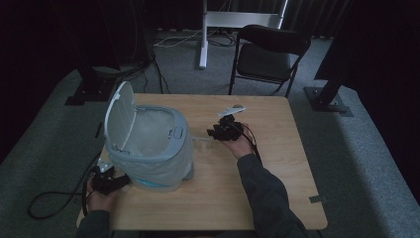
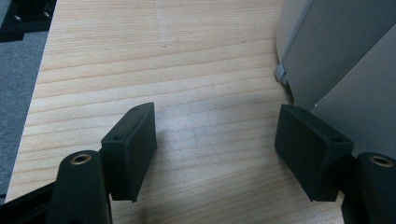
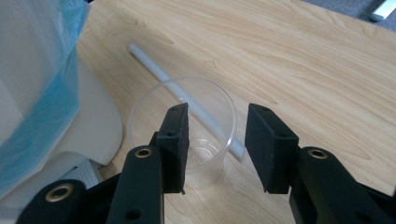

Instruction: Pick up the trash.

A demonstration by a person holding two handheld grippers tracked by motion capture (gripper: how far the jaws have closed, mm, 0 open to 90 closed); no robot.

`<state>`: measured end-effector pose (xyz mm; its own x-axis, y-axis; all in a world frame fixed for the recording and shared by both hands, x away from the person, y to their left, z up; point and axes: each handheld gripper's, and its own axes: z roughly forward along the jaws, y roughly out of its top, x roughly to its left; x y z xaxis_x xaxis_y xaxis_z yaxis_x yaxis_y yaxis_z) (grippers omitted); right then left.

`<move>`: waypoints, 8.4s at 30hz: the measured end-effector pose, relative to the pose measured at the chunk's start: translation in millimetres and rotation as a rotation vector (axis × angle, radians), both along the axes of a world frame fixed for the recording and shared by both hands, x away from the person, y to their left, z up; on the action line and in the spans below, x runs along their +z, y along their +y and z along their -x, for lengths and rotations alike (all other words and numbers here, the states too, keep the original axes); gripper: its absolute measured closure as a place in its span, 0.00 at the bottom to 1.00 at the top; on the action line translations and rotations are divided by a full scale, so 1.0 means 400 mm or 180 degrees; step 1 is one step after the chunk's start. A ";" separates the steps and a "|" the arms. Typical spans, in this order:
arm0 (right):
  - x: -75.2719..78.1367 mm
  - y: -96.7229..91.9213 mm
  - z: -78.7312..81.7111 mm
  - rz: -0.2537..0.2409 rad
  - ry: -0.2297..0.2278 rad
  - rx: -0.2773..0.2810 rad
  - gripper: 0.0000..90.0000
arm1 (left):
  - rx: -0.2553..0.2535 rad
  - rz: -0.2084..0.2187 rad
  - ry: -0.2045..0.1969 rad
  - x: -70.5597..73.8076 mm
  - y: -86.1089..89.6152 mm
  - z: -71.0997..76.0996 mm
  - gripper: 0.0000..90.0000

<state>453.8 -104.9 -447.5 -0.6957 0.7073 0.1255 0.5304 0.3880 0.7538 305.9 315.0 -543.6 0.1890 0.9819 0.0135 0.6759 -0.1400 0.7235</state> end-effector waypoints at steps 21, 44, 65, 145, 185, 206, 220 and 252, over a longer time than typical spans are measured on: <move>-0.047 -0.027 0.025 -0.0045 0.0234 0.0082 0.66 | 0.0023 0.0004 -0.0008 0.000 -0.001 0.000 0.33; -0.065 -0.073 0.068 -0.0022 0.0256 0.0254 0.96 | 0.0021 0.0014 -0.0012 -0.001 -0.002 -0.003 0.33; 0.004 -0.083 0.078 -0.0166 0.0006 0.0185 0.96 | 0.0022 0.0015 -0.0013 -0.001 -0.002 -0.003 0.33; 0.167 -0.101 0.092 -0.0441 -0.0507 0.0028 0.96 | 0.0024 0.0020 -0.0013 -0.001 -0.002 -0.004 0.33; 0.222 -0.086 0.105 -0.0493 -0.0687 0.0072 0.96 | 0.0025 0.0021 -0.0014 -0.001 -0.002 -0.004 0.33; 0.244 -0.072 0.112 -0.0530 -0.0776 0.0104 0.96 | 0.0026 0.0021 -0.0015 -0.001 -0.003 -0.004 0.33; 0.258 -0.059 0.117 -0.0558 -0.0846 0.0140 0.96 | 0.0025 0.0021 -0.0015 -0.001 -0.002 -0.004 0.33; 0.314 -0.028 0.119 -0.0539 -0.0971 0.0219 0.96 | 0.0016 0.0011 -0.0006 0.000 -0.002 -0.004 0.33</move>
